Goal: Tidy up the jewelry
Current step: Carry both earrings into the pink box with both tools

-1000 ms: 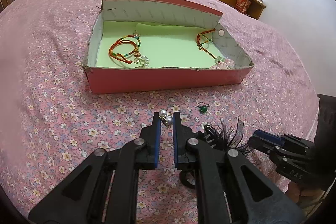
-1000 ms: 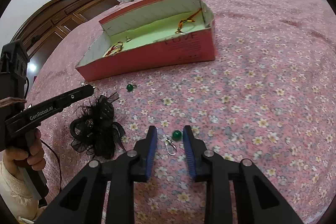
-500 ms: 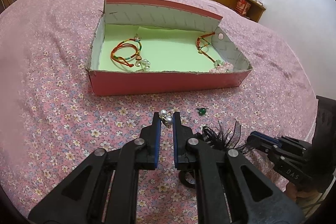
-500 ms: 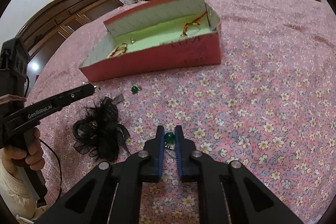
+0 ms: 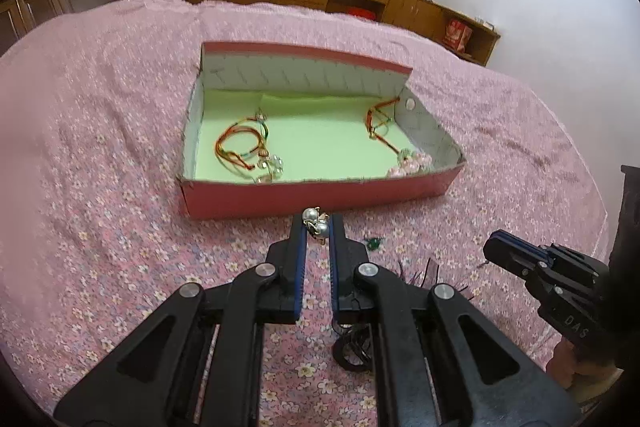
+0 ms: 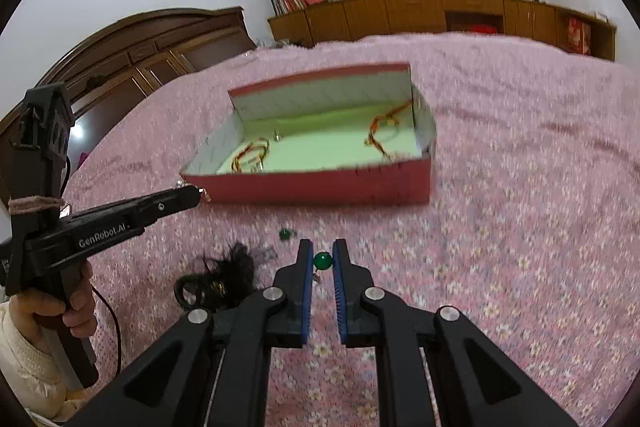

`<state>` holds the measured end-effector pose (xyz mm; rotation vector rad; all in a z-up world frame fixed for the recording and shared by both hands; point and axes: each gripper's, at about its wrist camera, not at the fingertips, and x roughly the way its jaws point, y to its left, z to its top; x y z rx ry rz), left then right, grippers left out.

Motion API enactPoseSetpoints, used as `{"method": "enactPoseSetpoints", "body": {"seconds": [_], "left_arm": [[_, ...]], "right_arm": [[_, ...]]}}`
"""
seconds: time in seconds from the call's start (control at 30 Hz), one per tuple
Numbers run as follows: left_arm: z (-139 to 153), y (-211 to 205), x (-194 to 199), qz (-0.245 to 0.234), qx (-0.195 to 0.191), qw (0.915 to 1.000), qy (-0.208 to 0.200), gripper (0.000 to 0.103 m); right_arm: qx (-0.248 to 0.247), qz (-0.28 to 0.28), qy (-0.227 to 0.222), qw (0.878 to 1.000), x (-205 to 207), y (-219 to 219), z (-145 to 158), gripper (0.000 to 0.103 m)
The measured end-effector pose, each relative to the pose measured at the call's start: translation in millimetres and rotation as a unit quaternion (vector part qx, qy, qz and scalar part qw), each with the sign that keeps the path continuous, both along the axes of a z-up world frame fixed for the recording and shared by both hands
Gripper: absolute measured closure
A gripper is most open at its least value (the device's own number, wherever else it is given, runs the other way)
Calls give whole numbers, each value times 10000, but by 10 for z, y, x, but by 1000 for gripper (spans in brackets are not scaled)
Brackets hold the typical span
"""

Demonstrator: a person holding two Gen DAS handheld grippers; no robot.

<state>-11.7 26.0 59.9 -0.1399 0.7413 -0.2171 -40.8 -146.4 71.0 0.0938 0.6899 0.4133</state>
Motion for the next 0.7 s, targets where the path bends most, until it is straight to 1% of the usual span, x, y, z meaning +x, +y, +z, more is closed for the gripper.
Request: {"method": "enactPoseSetpoints", "body": {"seconds": [0.33, 0.5, 0.7], "left_arm": [[236, 16, 35, 188, -10, 9982, -564, 101], [291, -3, 87, 195, -3, 9971, -741, 101], [307, -28, 177, 238, 57, 9958, -887, 101]], "right_arm": [[-87, 108, -531, 9985, 137, 158, 208, 92], [-2, 100, -769, 9970, 243, 209, 314, 92], [146, 51, -902, 9958, 385, 235, 399, 92]]}}
